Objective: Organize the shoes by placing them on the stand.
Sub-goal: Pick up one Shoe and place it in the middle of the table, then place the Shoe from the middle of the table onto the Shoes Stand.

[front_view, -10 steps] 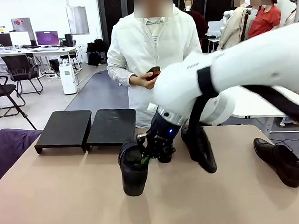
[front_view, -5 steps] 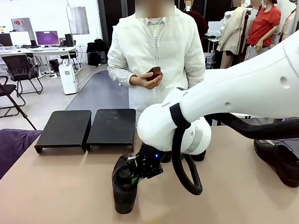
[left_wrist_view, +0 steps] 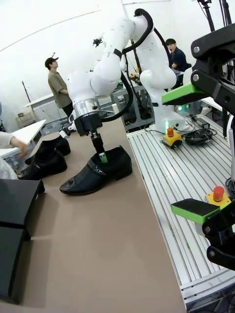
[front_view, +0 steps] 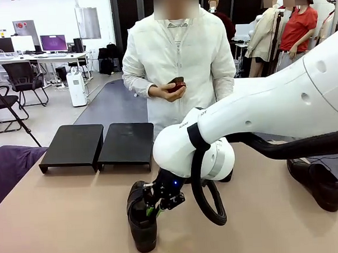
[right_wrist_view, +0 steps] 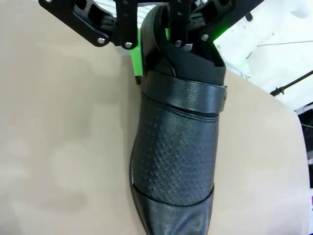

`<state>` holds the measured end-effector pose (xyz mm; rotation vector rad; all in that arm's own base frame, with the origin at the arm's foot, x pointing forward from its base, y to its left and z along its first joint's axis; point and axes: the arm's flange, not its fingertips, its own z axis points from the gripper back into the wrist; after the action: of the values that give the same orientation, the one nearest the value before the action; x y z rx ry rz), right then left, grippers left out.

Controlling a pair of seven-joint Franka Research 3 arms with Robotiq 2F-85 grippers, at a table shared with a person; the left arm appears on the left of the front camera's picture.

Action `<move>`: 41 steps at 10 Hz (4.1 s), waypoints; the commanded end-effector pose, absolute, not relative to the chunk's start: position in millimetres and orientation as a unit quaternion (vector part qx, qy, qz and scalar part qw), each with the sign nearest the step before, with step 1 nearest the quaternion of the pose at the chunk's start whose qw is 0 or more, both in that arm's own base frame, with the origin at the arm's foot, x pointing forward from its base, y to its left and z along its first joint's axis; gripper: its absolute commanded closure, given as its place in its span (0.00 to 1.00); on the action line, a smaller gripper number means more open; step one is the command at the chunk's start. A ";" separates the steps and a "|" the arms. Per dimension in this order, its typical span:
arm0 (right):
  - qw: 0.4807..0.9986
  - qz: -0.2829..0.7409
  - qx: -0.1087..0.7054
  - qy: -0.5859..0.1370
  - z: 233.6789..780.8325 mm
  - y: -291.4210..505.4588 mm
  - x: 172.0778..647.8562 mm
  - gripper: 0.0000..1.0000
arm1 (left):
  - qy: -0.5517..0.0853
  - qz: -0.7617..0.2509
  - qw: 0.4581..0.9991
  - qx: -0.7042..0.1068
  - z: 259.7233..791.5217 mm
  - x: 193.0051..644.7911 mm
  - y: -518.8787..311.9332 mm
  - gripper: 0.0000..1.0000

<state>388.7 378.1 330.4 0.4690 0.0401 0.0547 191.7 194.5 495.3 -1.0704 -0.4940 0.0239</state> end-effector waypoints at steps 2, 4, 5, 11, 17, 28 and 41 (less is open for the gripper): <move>0.958 0.006 0.286 0.022 351.4 371.3 397.4 0.00 | -0.241 0.005 0.826 -0.509 495.9 191.5 194.5 0.00; 0.941 0.011 0.336 0.051 403.6 336.1 398.3 0.00 | -0.241 0.005 0.826 -0.509 495.9 191.5 194.5 0.00; 0.934 0.021 0.351 0.067 438.4 305.3 392.8 0.00 | -0.241 0.005 0.826 -0.509 495.9 191.5 194.5 0.00; 0.913 0.096 0.387 0.082 488.8 293.3 365.4 0.00 | -0.241 0.005 0.826 -0.509 495.9 191.5 194.5 0.00; 0.913 0.179 0.344 0.128 458.6 371.5 345.2 0.00 | -0.241 0.005 0.826 -0.509 495.9 191.5 194.5 0.00; 0.845 -0.161 0.494 -0.128 521.7 -172.8 292.9 0.00 | -0.241 0.005 0.826 -0.509 495.9 191.5 194.5 0.00; 0.852 -0.153 0.496 -0.070 543.9 -195.4 269.3 0.00 | -0.135 -0.071 0.876 -0.457 498.5 257.3 50.6 0.00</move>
<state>271.1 -194.4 540.1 1.0491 -0.1584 -0.3172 226.1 131.9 503.4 -1.0092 -0.3806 -0.0600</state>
